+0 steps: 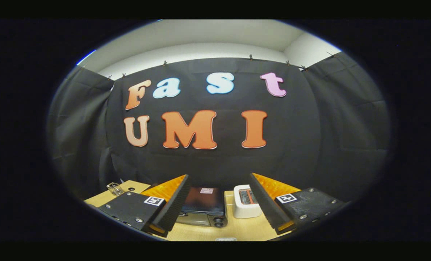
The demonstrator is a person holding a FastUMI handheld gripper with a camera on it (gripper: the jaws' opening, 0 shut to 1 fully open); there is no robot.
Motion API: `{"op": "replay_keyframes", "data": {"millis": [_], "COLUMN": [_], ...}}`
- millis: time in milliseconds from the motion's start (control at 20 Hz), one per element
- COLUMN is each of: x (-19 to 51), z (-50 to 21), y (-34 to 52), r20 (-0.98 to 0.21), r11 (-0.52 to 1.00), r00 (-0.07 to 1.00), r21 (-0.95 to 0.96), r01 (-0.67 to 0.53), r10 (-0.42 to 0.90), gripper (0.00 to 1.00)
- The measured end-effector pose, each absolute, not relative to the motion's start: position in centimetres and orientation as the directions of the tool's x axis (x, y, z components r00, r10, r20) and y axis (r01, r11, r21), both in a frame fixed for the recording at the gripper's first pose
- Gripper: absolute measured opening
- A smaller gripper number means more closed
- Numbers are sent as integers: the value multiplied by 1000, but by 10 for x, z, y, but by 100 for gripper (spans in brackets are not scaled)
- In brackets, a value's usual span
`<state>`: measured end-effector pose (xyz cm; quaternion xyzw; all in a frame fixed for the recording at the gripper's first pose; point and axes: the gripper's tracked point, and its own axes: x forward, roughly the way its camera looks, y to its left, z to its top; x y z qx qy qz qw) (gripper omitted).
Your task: Open the toaster oven, put the food inside, and close the toaster oven door.
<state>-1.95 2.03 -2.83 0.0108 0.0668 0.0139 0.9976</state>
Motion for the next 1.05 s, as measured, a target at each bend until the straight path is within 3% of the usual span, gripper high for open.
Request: {"op": "replay_keyframes", "data": {"millis": [1050], "x": [-47], "z": [62], "y": [-8], "r20": [23], "r11": [1000], "r00": [1000], "r21": [30], "r01": [4], "r10": [-5], "gripper": [98]}}
